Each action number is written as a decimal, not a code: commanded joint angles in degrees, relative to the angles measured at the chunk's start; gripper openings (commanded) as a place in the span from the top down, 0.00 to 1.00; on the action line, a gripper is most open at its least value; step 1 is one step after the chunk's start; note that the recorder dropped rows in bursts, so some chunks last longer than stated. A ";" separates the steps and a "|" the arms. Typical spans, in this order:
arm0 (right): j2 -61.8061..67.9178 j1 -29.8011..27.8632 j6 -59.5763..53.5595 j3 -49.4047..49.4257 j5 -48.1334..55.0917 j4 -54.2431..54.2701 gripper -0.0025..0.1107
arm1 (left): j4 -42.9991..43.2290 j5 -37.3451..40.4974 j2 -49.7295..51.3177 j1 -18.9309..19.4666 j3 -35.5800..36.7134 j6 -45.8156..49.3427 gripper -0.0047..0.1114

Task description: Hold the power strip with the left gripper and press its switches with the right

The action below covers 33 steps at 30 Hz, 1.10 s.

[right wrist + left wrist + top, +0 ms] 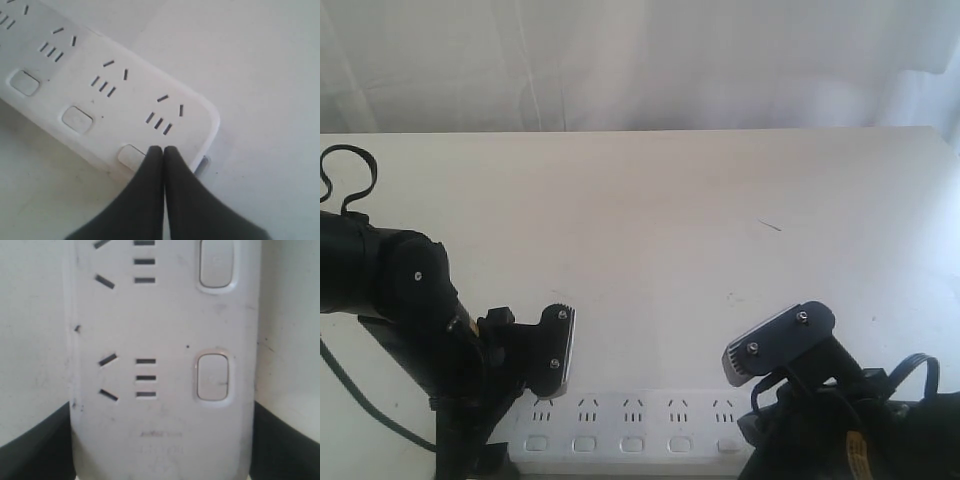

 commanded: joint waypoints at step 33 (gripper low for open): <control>10.47 -0.21 0.30 -4.94 -4.53 -0.01 0.98 | 3.97 1.46 1.89 0.28 1.77 0.37 0.96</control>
